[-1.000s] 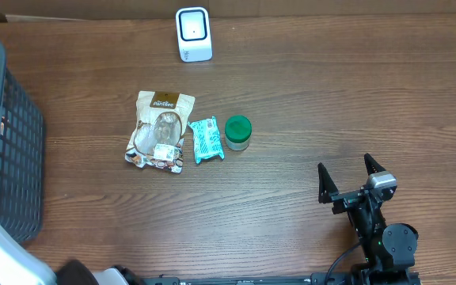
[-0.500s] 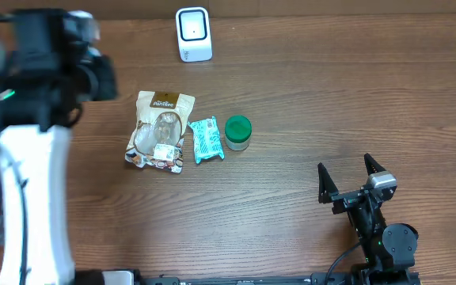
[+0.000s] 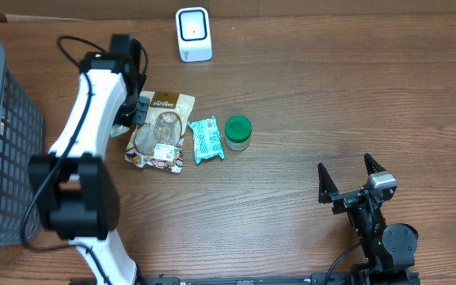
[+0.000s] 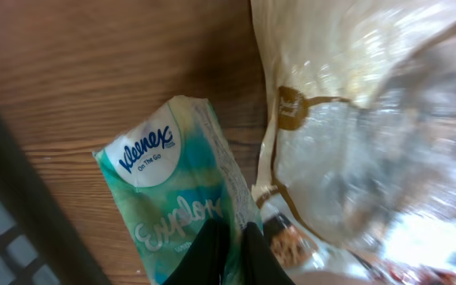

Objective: Scan the item barcode
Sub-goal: 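Carry the teal tissue pack out and place it left of the pouch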

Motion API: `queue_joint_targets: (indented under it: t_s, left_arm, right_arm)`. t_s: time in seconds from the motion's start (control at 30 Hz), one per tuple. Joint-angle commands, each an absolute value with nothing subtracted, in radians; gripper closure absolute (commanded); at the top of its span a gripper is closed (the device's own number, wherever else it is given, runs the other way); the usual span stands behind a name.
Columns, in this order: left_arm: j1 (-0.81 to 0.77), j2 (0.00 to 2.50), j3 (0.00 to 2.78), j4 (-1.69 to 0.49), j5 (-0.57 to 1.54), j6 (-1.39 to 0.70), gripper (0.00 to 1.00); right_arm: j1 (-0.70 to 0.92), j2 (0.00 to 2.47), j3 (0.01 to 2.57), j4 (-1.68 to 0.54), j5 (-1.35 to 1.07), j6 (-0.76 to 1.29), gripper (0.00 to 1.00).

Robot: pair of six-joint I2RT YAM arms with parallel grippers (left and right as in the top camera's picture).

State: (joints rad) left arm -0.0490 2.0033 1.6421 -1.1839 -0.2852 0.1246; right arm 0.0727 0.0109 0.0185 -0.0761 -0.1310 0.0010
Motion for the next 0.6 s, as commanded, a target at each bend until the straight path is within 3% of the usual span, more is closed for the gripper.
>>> queue_joint_targets:
  t_s: [0.0,0.57]
  left_arm:
    - [-0.047,2.078,1.639,-1.188,-0.348,0.123,0.96]
    - [-0.182,2.112,1.639,-1.126,0.001,0.206,0.96]
  right_arm:
    - [0.078,0.003,0.008,-0.072,-0.135,0.006,0.00]
    - [0.078,0.003,0.008,-0.072,-0.135,0.006,0.00]
